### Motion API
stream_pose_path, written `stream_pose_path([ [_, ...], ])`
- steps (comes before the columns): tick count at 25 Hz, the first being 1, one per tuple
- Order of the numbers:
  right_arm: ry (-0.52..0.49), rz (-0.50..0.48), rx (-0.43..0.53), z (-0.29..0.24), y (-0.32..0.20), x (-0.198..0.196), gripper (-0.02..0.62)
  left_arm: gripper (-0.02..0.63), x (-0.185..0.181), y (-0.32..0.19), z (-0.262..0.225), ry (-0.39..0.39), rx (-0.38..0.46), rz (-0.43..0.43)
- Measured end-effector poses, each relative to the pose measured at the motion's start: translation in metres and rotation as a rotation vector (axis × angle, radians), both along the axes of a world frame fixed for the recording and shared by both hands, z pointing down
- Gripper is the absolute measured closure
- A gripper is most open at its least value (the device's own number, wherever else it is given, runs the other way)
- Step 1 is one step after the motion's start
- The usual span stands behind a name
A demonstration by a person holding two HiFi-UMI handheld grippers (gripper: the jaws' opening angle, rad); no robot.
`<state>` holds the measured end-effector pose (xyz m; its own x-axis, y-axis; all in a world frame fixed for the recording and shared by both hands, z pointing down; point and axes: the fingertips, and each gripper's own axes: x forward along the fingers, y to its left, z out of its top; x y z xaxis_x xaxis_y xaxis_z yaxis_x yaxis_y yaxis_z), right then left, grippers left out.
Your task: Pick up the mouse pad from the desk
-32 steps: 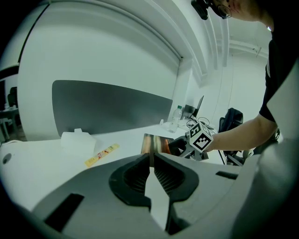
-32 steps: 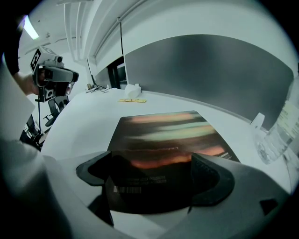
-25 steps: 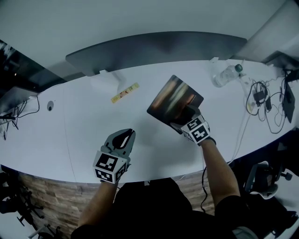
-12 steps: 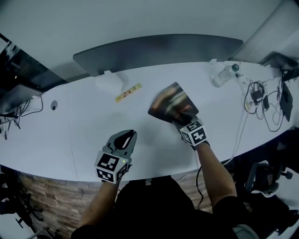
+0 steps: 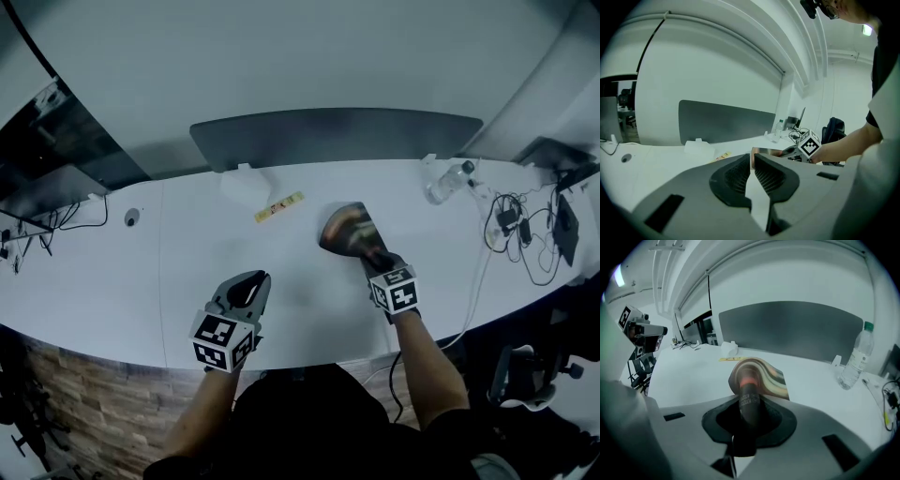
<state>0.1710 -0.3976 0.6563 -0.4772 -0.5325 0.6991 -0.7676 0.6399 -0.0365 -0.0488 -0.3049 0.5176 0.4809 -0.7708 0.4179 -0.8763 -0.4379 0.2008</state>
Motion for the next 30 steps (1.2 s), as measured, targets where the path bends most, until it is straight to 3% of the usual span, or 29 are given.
stream_pose_path([
  [16,-0.069,0.130,0.132,-0.084,0.073,-0.030,0.543,0.571,-0.051,0.051,-0.027,0.057,0.080,0.063],
  [22,-0.180,0.160,0.176,-0.123,0.116,-0.058,0.542,0.571,-0.067,0.065,-0.047,0.058,0.128,0.132],
  [30,-0.256,0.135,0.241,-0.172,0.150,-0.078,0.541,0.571,-0.063,0.066,-0.065,0.054,0.169,0.185],
])
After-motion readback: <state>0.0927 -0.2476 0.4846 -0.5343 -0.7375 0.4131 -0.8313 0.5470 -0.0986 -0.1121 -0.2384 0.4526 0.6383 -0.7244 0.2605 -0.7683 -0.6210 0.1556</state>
